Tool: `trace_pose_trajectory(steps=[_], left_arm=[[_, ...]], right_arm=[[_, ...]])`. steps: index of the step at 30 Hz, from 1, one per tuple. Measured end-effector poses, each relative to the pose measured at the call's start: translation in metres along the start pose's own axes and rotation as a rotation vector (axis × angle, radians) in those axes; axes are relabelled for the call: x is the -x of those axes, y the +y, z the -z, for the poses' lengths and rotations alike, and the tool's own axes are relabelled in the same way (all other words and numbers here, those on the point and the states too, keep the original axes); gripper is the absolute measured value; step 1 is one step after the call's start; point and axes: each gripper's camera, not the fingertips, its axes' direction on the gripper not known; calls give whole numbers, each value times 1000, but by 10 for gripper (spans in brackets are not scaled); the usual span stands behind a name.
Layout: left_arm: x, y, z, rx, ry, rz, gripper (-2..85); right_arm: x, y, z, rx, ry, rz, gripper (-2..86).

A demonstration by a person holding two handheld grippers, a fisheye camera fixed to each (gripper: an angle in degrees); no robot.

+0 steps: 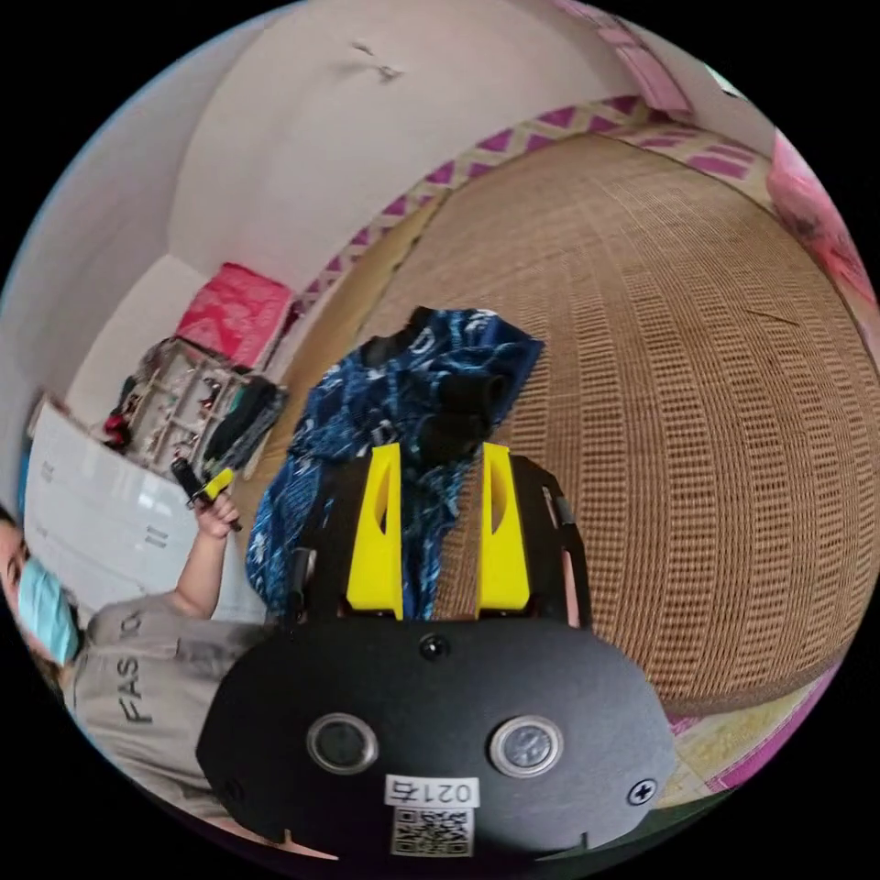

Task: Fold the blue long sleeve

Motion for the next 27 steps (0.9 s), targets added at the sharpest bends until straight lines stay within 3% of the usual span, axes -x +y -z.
trace_pose_trajectory(steps=[4, 6, 13, 17, 21, 27], left_arm=[[-7, -56, -101, 65, 55, 32, 85], [-27, -79, -138, 123, 11, -1, 90], [-158, -172, -281, 240, -347, -314, 139], [-210, -206, -331, 213, -528, -408, 139], [-223, -218, -349, 202, -489, -396, 135], [-224, -224, -363, 228, -440, -364, 133]], right_arm=[[-14, -17, -29, 69, 3, -93, 72], [-12, -12, -15, -2, -100, -109, 32], [44, -8, 34, -97, -311, -39, 11], [103, -17, 56, -79, -212, 75, 9], [125, -26, 69, -55, -27, 113, 8], [109, -36, 78, -8, 31, 38, 7]])
